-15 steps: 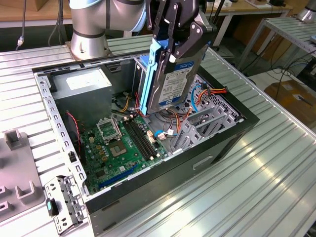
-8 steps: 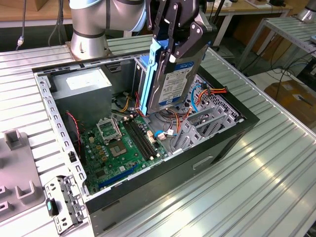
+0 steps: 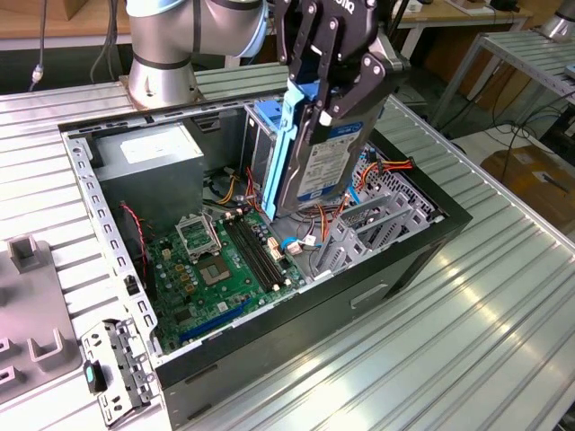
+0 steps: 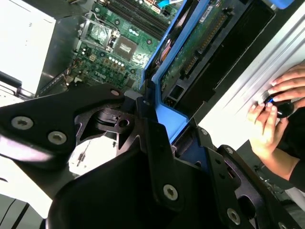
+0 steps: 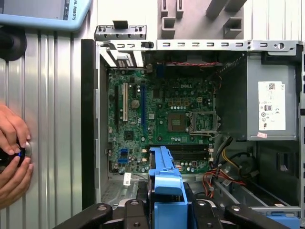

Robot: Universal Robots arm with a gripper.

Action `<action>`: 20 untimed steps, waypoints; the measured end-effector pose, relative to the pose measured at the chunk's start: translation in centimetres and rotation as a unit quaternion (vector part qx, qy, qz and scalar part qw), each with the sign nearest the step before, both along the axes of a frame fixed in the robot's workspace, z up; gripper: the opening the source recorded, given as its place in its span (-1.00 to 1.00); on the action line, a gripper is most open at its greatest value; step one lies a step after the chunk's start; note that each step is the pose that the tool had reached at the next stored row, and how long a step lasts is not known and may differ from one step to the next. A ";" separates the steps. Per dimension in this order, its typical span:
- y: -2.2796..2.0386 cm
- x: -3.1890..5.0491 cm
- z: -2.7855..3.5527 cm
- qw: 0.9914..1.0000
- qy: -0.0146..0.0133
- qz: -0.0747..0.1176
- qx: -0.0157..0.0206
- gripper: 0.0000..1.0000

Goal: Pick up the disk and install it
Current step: 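Insert the disk into the insertion slot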

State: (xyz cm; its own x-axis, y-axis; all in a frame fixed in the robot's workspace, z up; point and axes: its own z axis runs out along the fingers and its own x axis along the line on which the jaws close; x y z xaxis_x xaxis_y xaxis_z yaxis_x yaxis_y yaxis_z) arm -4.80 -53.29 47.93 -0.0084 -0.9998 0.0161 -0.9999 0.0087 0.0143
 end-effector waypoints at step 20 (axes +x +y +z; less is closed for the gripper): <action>-0.97 5.23 -0.54 1.000 0.000 0.000 -0.001 -0.25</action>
State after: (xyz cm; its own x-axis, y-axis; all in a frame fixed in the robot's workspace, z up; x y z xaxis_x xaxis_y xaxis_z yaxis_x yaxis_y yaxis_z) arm 0.42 -54.25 47.39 -0.0085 -0.9998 0.0187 -0.9999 0.0088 0.0143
